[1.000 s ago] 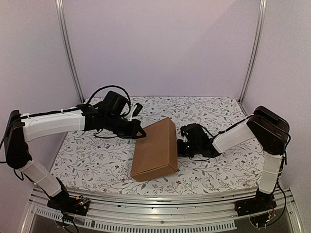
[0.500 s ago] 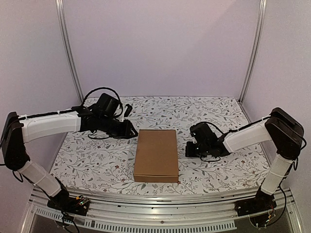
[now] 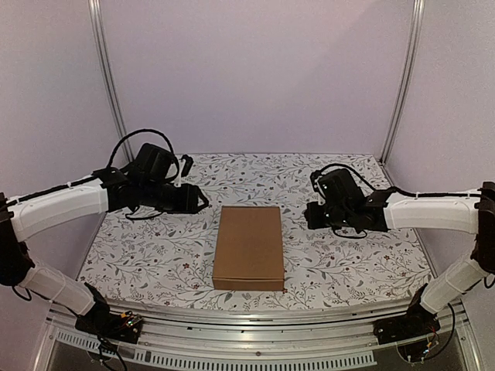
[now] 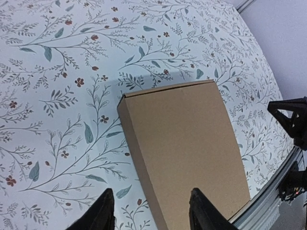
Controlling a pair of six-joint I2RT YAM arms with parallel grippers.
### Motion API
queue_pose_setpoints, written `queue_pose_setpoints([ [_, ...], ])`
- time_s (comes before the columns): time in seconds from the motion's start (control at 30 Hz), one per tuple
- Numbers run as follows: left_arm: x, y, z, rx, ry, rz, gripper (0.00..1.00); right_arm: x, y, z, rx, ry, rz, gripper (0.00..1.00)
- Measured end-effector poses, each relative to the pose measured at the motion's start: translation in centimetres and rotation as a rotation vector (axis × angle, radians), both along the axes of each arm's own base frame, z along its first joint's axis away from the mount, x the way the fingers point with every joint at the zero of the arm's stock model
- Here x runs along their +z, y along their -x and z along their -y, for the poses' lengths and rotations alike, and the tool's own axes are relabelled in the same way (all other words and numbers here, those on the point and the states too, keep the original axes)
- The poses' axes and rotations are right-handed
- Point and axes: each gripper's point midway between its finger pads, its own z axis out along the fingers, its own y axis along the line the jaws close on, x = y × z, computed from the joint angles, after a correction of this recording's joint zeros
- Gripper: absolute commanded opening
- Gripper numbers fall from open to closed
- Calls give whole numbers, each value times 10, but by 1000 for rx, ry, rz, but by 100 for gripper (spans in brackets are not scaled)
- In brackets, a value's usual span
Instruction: Fold the paper box
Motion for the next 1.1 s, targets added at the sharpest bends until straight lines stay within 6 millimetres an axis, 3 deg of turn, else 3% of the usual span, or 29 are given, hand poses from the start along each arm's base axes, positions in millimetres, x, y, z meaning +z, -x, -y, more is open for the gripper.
queue_pose_setpoints([
  [0.2, -30, -6, -14, 64, -52, -62, 8, -10, 9, -4, 34, 5, -49, 0],
  [0.3, -53, -8, -18, 84, -80, -117, 0, -22, 12, -9, 44, 15, -82, 0],
  [0.57, -109, -10, -10, 73, -120, -239, 0, -67, 17, -25, 50, 8, -209, 0],
  [0.77, -141, -12, 0, 49, -136, -317, 0, -69, 8, -45, 50, -43, -233, 0],
  [1.1, -140, -32, 31, -2, -55, -319, 0, -72, -11, -67, 34, -84, -236, 0],
])
